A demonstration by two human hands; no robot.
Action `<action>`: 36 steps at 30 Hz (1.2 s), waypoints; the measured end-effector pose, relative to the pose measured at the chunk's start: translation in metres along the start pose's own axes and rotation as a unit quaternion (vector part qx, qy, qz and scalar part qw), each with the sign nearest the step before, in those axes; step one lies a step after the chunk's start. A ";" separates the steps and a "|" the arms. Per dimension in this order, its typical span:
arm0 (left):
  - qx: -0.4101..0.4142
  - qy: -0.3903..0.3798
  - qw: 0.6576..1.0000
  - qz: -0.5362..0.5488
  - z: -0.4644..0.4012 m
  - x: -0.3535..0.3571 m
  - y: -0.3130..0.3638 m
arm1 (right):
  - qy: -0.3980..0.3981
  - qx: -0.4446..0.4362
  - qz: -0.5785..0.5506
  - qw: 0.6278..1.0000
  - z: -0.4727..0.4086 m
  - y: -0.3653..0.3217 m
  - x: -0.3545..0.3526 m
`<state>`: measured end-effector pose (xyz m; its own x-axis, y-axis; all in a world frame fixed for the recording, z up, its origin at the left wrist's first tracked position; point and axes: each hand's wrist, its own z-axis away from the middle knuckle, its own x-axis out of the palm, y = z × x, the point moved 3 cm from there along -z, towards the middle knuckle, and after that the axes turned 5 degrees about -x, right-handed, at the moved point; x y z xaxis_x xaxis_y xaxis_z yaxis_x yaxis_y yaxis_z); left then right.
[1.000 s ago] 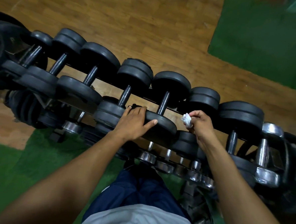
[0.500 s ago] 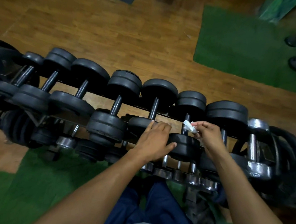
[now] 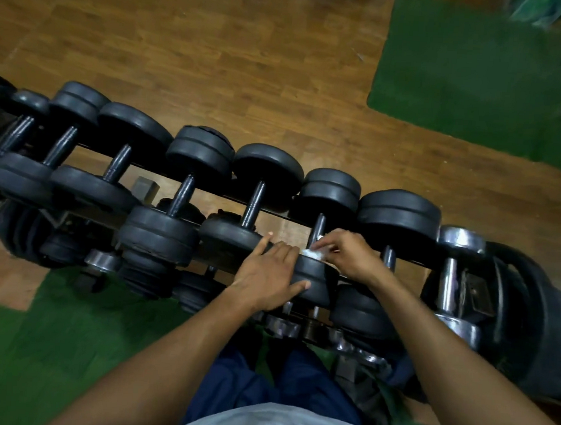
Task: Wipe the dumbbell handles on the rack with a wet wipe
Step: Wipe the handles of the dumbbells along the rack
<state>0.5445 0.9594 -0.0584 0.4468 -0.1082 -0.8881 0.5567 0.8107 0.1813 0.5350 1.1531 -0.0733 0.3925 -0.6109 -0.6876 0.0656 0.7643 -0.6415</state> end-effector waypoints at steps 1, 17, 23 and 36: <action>-0.004 0.000 1.000 -0.008 0.000 0.003 0.000 | -0.041 -0.028 0.034 0.998 -0.003 0.002 0.003; -0.116 0.003 0.989 -0.095 0.011 0.011 0.012 | 0.017 -0.044 0.179 0.983 -0.040 0.009 -0.004; -0.120 -0.002 0.988 -0.094 0.011 0.014 0.013 | -0.152 -0.140 0.219 0.954 -0.034 -0.004 0.014; -0.128 -0.005 0.988 -0.090 0.009 0.013 0.014 | -0.180 -0.150 0.217 0.948 -0.035 -0.005 0.008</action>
<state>0.5645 0.9637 -0.0635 0.3636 -0.2691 -0.8918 0.4340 0.8960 -0.0934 0.5055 1.1374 -0.0877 0.6141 -0.1011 -0.7827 -0.4155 0.8018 -0.4296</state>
